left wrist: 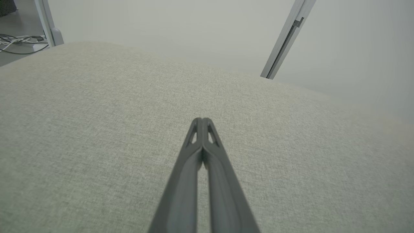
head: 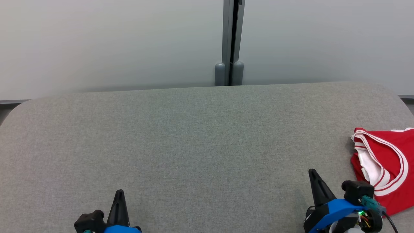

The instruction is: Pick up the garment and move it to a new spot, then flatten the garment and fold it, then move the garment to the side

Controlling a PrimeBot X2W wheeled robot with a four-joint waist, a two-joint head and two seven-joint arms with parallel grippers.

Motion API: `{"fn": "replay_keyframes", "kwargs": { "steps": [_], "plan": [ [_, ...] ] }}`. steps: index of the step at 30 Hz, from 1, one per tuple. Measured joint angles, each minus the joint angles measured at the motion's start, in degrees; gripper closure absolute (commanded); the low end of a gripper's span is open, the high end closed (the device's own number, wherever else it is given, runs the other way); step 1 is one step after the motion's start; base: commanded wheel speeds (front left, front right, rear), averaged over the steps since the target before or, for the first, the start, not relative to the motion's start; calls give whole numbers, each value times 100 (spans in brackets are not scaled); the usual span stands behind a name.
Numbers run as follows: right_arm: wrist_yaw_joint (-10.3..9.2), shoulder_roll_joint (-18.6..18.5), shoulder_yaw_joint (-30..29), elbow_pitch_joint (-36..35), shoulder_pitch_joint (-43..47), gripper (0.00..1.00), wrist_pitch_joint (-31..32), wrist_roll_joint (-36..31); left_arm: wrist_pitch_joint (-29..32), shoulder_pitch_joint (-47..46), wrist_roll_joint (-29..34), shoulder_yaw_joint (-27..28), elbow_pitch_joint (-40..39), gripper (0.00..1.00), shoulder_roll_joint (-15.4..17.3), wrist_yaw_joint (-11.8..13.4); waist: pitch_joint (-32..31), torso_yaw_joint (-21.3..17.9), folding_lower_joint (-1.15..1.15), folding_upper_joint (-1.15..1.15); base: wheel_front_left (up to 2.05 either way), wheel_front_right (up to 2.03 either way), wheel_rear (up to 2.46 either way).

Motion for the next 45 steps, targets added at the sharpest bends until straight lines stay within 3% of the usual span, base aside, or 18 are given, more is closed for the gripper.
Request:
{"fn": "replay_keyframes", "kwargs": {
  "steps": [20,45],
  "plan": [
    [0,0,-181,-537,106,100,499,2139,534,-136,-1956,379,-215,100,-1,-305,3,12,0,0,0,0,0],
    [-1,-2,-382,-1017,193,100,992,4084,1029,-305,-3764,744,-414,100,-1,-571,5,25,0,1,0,0,0]
  ]
}}
